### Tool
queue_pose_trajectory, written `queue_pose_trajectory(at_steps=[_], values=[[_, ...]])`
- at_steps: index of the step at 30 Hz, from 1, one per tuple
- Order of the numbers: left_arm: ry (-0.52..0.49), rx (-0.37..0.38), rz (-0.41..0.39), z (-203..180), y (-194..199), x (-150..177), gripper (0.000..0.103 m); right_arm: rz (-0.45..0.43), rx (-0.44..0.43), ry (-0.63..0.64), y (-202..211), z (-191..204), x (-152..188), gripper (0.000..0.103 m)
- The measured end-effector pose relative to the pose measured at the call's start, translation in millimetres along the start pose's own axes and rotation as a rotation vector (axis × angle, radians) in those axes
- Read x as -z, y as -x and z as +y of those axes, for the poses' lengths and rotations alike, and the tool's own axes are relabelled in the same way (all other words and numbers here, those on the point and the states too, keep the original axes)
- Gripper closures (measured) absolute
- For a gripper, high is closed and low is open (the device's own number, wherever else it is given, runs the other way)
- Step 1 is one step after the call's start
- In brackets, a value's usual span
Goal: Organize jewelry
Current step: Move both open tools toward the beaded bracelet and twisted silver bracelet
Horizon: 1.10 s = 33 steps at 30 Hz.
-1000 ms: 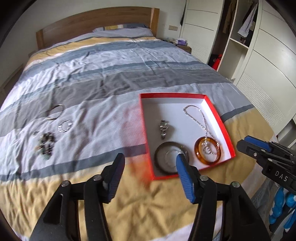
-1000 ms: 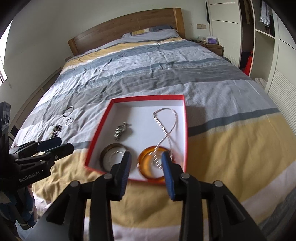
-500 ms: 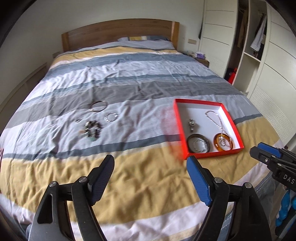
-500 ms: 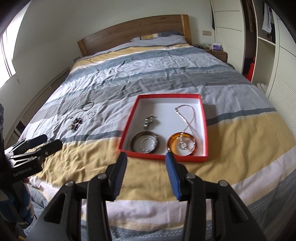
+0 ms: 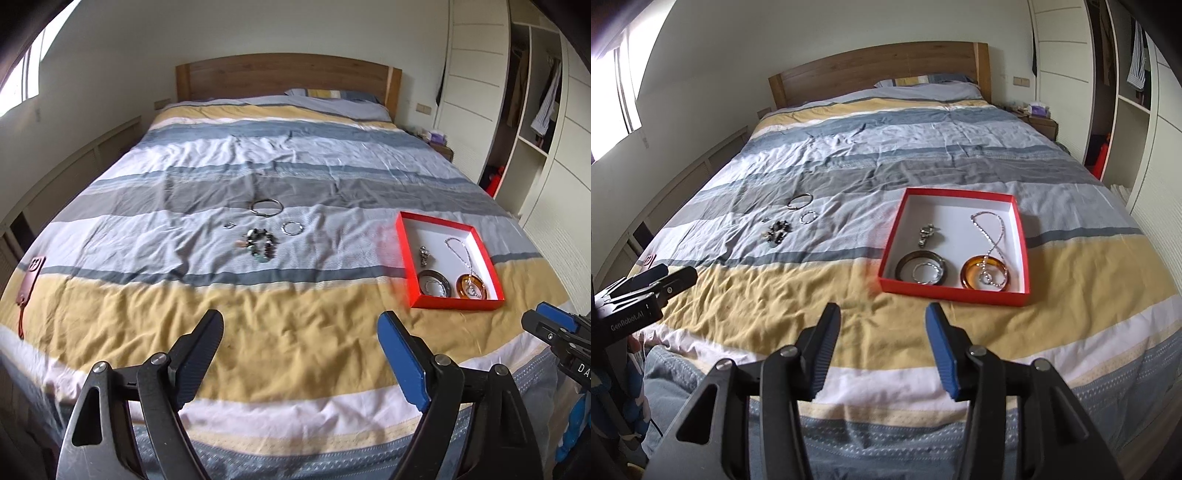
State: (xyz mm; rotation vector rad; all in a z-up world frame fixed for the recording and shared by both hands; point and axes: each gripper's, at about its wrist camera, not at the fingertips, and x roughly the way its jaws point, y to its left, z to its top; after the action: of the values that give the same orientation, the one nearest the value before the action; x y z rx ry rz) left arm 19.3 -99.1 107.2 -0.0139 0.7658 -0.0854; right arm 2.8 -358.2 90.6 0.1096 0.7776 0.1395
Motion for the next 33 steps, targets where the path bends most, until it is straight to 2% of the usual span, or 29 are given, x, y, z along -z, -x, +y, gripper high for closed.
queue_pose_trajectory(at_steps=[7,15,23,33], values=[[0.028,-0.037,-0.052,22,32,10,0.016,-0.054,-0.01,0.018,29,20,5,0.051],[0.085,-0.07,-0.067,64,47,18,0.016,-0.106,-0.05,0.044,47,43,0,0.05],[0.13,-0.061,-0.018,87,19,23,0.016,-0.084,-0.072,0.09,34,58,-3,0.05],[0.138,-0.037,0.053,100,-39,8,0.016,-0.037,-0.092,0.122,-12,65,-18,0.05]])
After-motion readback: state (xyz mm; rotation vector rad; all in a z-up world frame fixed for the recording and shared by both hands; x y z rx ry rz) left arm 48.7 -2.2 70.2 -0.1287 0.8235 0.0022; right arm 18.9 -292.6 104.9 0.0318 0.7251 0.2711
